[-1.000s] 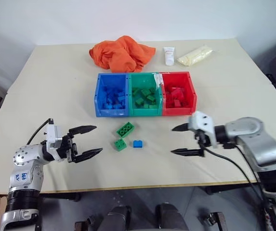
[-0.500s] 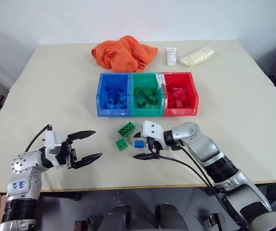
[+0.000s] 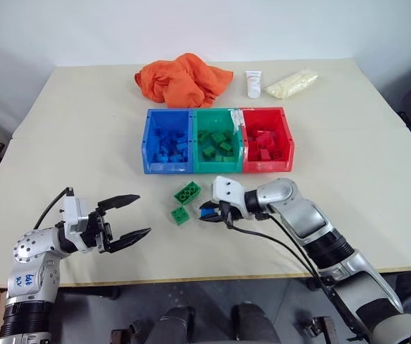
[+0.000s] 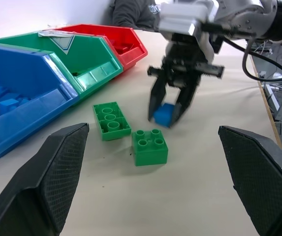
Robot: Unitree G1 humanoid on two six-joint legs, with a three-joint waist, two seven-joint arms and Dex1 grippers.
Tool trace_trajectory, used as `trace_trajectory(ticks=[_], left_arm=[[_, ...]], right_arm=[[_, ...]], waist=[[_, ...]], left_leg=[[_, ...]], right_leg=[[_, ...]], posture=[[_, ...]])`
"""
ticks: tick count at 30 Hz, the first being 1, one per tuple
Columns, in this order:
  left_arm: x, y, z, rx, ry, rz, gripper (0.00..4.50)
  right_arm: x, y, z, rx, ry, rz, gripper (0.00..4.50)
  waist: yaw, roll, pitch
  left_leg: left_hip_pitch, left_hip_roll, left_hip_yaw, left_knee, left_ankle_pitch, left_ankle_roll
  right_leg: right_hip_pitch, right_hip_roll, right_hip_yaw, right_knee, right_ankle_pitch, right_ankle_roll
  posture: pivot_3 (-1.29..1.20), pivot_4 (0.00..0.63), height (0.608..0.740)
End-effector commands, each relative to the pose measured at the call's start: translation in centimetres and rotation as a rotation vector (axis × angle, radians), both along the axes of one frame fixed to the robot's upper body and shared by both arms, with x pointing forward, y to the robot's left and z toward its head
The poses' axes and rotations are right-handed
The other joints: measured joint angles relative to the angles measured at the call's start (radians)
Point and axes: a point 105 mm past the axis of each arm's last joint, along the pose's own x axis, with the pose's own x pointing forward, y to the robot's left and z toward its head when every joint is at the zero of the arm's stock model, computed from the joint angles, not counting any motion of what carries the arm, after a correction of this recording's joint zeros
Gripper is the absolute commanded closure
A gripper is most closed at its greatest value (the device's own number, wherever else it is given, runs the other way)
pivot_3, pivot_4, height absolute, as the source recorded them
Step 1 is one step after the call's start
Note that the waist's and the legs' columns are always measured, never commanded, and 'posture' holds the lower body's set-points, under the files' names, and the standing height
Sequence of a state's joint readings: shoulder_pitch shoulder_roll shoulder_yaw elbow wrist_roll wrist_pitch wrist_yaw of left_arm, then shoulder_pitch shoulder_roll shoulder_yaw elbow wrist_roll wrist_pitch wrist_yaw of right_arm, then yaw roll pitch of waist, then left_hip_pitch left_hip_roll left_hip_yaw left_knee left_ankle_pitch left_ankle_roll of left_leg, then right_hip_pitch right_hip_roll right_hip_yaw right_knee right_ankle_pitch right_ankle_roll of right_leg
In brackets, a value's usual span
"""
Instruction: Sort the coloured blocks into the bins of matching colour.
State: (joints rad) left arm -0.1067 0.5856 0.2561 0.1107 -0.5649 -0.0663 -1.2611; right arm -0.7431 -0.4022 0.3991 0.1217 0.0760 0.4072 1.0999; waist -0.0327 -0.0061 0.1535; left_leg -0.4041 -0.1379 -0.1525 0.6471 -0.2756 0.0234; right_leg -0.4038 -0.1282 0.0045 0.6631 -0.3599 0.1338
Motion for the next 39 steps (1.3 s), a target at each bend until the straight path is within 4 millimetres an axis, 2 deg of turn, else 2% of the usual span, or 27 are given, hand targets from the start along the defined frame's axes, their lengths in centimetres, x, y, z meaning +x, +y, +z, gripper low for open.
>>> trace_trajectory(ticks=[1, 3, 5, 9, 12, 15, 22, 23, 28, 32, 39], left_arm=[[-0.1, 0.1, 1.0, -0.017, -0.043, -0.004, 0.0], [0.0, 0.0, 1.0, -0.018, -0.046, -0.006, 0.0], [0.1, 0.0, 1.0, -0.019, -0.048, -0.007, 0.0], [0.2, -0.1, 1.1, -0.02, -0.054, -0.006, 0.0], [0.3, -0.2, 1.1, -0.019, -0.06, -0.004, 0.0], [0.3, -0.3, 1.1, -0.018, -0.064, -0.002, 0.0], [0.1, -0.3, 1.3, -0.014, -0.073, 0.005, 0.0], [0.1, -0.3, 1.3, -0.014, -0.074, 0.006, 0.0], [0.2, -0.2, 1.3, -0.014, -0.073, 0.009, 0.0], [0.4, -0.1, 1.4, -0.012, -0.074, 0.017, 0.0], [0.5, 0.6, 1.6, -0.004, -0.081, 0.066, 0.0]], right_arm=[[0.7, 1.2, 6.0, 0.139, -0.12, 0.025, 3.61], [2.3, 2.3, 8.5, 0.202, -0.173, -0.009, 3.61], [3.6, 3.1, 10.1, 0.25, -0.196, -0.045, 3.61], [6.9, 5.4, 11.5, 0.292, -0.239, -0.159, 3.61], [8.6, 6.9, 12.2, 0.334, -0.263, -0.237, 3.61], [9.4, 7.8, 12.4, 0.345, -0.288, -0.288, 2.6], [9.3, 8.7, 13.3, 0.401, -0.344, -0.278, 0.23], [9.3, 8.5, 13.5, 0.408, -0.339, -0.27, 0.02], [8.4, 7.3, 14.0, 0.432, -0.325, -0.156, 0.02], [7.1, 4.0, 12.6, 0.389, -0.307, -0.02, 0.02], [4.0, -3.3, 9.6, 0.329, -0.271, 0.104, 0.02]], waist=[[-0.004, 0.0, 0.0], [-0.008, 0.0, 0.0], [-0.013, 0.0, 0.0], [-0.026, 0.0, 0.0], [-0.031, 0.0, 0.0], [-0.036, 0.0, 0.0], [-0.055, 0.001, 0.0], [-0.055, 0.001, 0.0], [-0.058, 0.001, 0.0], [-0.05, 0.001, 0.0], [-0.047, 0.001, 0.0]], left_leg=[[0.0, 0.0, 0.0, 0.0, 0.0, 0.0], [0.0, 0.001, 0.0, -0.001, 0.0, -0.001], [0.0, 0.001, 0.0, -0.001, 0.0, -0.001], [0.001, 0.0, -0.001, -0.001, 0.0, -0.001], [0.001, 0.0, -0.001, -0.001, 0.0, -0.001], [0.001, 0.0, -0.002, -0.002, 0.0, -0.002], [0.001, 0.0, -0.004, -0.002, 0.0, -0.002], [0.001, 0.0, -0.004, -0.002, 0.0, -0.002], [0.001, 0.0, -0.005, -0.002, 0.0, -0.003], [0.001, 0.0, -0.006, -0.001, 0.0, -0.003], [0.0, -0.002, -0.006, 0.0, -0.001, -0.002]], right_leg=[[0.0, 0.0, 0.0, 0.0, 0.0, 0.0], [-0.001, 0.001, 0.0, 0.0, 0.0, 0.0], [-0.001, 0.001, 0.0, 0.001, 0.0, 0.0], [-0.002, 0.001, 0.0, 0.007, 0.0, 0.0], [-0.004, 0.0, 0.0, 0.013, 0.0, 0.0], [-0.005, 0.001, 0.0, 0.015, 0.0, -0.001], [-0.006, 0.002, 0.001, 0.017, 0.001, -0.001], [-0.006, 0.002, 0.001, 0.018, 0.001, -0.001], [-0.006, 0.002, 0.001, 0.018, 0.001, -0.001], [-0.005, 0.002, 0.001, 0.017, 0.001, -0.001], [-0.004, 0.0, 0.001, 0.016, 0.001, -0.001]], posture=[[0.0, 0.15, 0.74], [0.0, 0.15, 0.74], [0.0, 0.15, 0.74], [0.0, 0.15, 0.74], [0.0, 0.15, 0.74], [0.0, 0.15, 0.74], [0.0, 0.15, 0.74], [0.0, 0.15, 0.74], [0.0, 0.15, 0.74], [0.0, 0.15, 0.74], [0.0, 0.15, 0.74]])
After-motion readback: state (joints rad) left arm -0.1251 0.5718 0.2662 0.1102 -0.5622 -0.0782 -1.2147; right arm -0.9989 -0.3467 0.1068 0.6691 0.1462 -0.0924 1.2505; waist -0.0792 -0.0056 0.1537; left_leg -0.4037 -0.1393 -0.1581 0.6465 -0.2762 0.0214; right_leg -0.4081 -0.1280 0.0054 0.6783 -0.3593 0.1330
